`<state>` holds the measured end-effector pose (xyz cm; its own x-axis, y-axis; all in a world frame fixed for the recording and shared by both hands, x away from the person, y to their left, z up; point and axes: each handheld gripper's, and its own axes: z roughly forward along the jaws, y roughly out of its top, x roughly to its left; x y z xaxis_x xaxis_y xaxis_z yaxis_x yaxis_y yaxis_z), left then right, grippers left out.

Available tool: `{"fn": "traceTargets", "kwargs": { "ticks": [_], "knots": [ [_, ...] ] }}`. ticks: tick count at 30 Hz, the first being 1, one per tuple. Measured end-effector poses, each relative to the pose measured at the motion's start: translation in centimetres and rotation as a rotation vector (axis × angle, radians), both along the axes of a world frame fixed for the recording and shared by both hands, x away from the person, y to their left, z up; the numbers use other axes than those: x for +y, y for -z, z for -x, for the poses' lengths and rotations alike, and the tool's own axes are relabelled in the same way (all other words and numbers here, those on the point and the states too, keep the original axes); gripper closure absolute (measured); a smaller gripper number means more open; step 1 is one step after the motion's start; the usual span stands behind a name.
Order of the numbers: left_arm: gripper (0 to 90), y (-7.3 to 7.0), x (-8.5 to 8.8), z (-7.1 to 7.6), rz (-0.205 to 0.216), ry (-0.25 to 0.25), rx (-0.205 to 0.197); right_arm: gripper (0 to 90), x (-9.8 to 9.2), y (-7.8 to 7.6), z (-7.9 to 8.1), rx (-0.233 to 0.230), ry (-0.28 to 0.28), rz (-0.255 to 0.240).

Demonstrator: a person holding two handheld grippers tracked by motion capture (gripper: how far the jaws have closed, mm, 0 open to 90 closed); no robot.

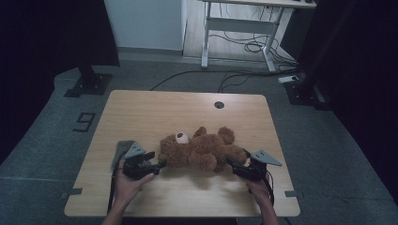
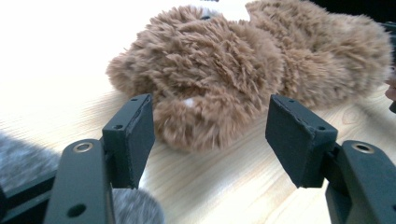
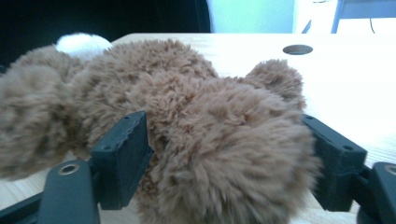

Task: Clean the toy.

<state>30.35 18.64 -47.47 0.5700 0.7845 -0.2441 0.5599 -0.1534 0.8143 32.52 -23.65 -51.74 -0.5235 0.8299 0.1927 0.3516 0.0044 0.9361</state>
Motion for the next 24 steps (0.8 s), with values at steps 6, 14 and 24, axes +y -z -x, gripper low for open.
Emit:
{"fn": "traceTargets", "kwargs": {
  "ticks": [6,14,24],
  "knots": [
    [32.8,0.1,1.6,2.3,0.001,-0.027,-0.025,22.0,-0.5,-0.4,1.8,0.001,-0.027,0.006],
    [32.7,1.7,3.2,4.7,0.007,-0.048,-0.041,22.1,-1.1,0.7,3.6,0.031,-0.044,0.047],
    [33.3,2.4,4.8,8.1,-0.021,-0.063,-0.078,22.1,-2.7,2.2,6.6,0.082,-0.023,0.044]
  ]
}}
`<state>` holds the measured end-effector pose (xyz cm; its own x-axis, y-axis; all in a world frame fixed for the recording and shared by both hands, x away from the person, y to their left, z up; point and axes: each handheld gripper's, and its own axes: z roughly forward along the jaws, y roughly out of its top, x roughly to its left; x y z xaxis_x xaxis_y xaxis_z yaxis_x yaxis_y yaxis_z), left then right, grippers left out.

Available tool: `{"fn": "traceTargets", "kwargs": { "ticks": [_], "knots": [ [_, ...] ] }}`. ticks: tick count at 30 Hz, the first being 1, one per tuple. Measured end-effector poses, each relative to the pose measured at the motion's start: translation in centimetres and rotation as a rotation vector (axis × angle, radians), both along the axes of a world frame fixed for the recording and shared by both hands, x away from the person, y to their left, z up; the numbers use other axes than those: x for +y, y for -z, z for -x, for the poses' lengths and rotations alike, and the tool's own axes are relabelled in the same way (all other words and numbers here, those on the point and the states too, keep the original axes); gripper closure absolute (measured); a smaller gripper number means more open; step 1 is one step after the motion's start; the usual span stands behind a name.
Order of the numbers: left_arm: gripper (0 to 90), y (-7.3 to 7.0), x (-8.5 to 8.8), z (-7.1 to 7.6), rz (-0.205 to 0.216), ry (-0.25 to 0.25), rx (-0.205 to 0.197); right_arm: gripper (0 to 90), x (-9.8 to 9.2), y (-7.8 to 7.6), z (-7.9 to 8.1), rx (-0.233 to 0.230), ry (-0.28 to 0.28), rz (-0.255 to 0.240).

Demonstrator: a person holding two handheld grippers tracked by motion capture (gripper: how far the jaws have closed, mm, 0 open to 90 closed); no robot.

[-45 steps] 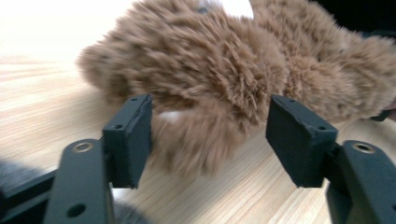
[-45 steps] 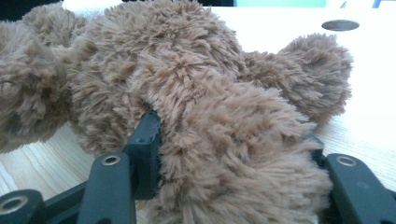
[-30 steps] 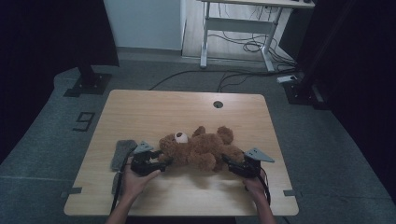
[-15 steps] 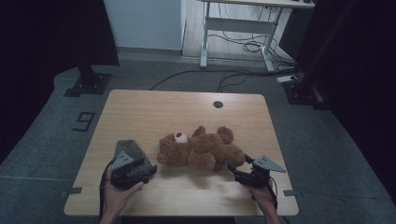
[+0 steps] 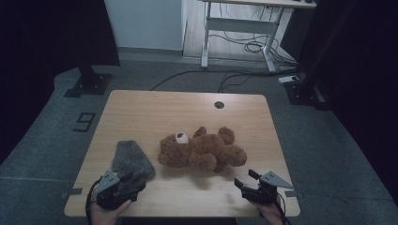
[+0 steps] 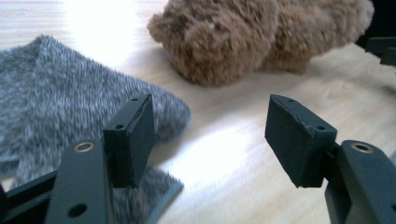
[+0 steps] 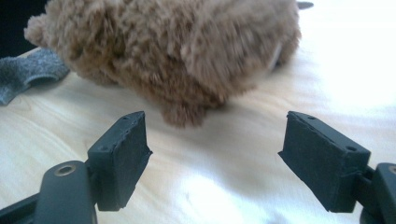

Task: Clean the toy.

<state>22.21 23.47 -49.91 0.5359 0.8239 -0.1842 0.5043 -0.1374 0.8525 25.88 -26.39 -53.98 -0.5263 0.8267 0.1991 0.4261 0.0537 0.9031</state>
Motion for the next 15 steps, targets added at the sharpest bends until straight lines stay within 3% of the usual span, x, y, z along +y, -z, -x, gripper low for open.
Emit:
{"fn": "traceTargets", "kwargs": {
  "ticks": [5,9,15],
  "knots": [
    [33.2,0.2,-0.2,0.0,-0.015,0.020,0.002,22.0,-0.9,0.9,0.9,0.033,0.013,0.021],
    [33.2,0.4,-0.3,0.0,-0.017,0.030,0.004,22.1,-1.0,0.9,0.7,0.036,0.019,0.022],
    [33.2,0.6,-0.2,-0.2,-0.019,0.033,0.006,22.0,-0.5,1.3,0.5,0.036,0.012,0.065]
  ]
}}
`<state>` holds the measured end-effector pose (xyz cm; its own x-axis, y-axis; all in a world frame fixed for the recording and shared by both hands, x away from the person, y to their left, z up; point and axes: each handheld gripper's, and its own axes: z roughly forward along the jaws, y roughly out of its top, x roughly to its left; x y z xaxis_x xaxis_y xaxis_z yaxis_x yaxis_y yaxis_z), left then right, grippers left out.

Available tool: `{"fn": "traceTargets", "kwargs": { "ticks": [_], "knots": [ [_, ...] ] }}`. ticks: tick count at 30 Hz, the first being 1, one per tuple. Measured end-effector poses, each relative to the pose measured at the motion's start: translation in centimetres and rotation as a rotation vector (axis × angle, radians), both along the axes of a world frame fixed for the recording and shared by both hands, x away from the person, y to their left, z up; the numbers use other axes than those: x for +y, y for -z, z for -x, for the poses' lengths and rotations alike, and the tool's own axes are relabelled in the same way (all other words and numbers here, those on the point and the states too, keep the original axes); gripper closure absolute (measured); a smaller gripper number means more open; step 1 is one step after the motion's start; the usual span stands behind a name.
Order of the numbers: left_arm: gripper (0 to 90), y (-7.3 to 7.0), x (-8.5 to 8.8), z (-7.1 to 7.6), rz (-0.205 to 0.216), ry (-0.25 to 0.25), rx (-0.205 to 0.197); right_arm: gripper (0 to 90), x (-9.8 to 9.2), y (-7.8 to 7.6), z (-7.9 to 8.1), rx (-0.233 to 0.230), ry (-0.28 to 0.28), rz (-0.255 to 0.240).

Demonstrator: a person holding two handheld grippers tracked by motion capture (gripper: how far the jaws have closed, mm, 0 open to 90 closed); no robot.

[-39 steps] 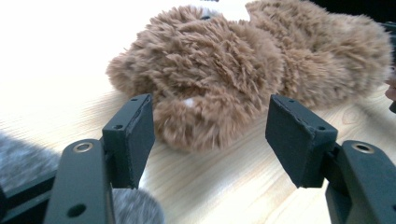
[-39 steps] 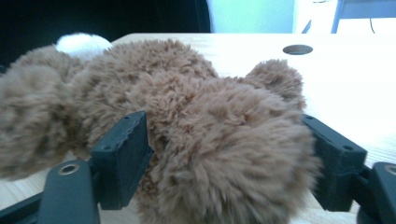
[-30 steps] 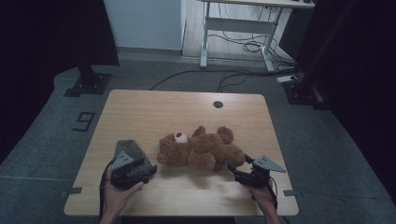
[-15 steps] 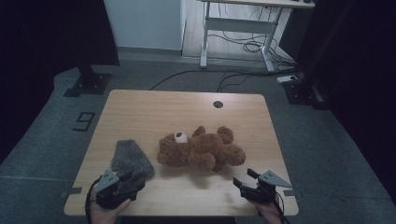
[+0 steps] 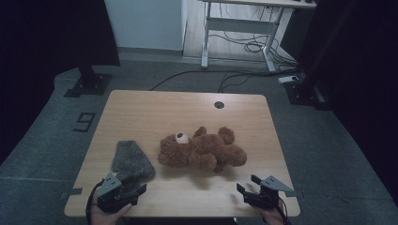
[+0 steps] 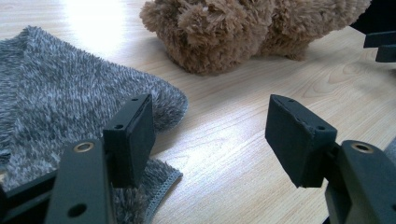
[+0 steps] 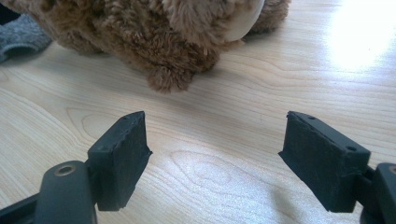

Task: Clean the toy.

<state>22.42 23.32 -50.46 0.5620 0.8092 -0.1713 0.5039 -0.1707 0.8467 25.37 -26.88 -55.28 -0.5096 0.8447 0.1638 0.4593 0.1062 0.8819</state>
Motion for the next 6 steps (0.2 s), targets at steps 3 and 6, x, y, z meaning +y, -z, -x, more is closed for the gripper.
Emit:
{"fn": "traceTargets", "kwargs": {
  "ticks": [3,6],
  "knots": [
    [33.2,0.02,-0.05,-0.05,-0.002,0.004,0.001,21.9,0.09,-0.03,-0.03,-0.005,-0.003,0.007],
    [33.1,0.00,-0.06,-0.08,-0.006,0.007,0.000,21.8,0.15,-0.12,-0.12,-0.003,-0.008,0.009]
  ]
}}
